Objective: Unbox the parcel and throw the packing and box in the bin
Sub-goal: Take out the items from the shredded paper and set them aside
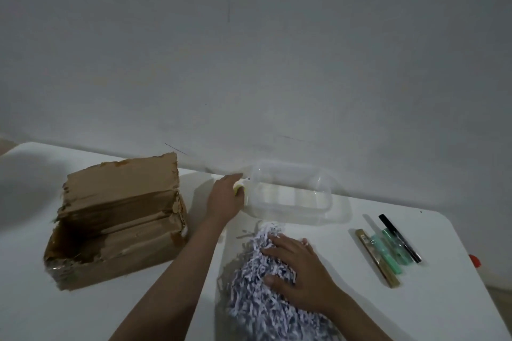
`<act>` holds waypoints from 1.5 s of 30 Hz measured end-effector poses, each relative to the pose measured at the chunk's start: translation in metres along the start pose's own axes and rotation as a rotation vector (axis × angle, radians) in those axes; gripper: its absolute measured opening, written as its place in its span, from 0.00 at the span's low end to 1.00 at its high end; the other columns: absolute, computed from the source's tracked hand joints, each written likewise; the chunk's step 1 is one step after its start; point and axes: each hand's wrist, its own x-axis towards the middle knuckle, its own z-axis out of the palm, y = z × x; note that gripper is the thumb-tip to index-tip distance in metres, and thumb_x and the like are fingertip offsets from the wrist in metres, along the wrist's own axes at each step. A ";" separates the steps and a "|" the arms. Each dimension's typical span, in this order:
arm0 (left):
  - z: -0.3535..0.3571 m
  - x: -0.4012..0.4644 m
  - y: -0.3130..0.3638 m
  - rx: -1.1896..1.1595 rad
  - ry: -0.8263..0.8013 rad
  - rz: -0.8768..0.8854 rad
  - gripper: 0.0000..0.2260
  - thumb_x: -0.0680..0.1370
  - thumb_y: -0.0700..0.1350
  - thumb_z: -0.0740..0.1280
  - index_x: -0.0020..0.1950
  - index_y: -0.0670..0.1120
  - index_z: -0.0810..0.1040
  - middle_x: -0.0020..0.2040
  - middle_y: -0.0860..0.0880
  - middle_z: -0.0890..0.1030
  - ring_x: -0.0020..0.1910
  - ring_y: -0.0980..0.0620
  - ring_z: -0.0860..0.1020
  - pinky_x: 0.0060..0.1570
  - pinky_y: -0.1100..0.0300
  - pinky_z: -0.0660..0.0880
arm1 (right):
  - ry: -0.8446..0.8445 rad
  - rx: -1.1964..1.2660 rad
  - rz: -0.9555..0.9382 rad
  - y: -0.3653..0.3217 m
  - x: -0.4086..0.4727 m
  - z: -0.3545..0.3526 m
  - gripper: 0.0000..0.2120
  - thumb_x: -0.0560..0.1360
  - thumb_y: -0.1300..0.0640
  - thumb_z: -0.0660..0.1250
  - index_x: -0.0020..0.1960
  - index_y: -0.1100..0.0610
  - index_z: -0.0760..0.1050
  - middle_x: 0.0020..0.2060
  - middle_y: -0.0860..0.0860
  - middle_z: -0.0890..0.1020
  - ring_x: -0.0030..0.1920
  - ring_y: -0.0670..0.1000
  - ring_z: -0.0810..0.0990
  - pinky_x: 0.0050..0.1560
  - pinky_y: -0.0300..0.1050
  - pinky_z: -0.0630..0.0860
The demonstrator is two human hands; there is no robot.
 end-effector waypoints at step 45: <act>0.003 -0.132 0.024 -0.095 -0.264 0.134 0.26 0.79 0.60 0.53 0.75 0.51 0.62 0.76 0.54 0.56 0.74 0.58 0.53 0.67 0.62 0.60 | 0.632 0.252 0.008 0.013 -0.058 -0.019 0.28 0.71 0.29 0.57 0.63 0.44 0.71 0.68 0.45 0.70 0.69 0.41 0.66 0.66 0.42 0.64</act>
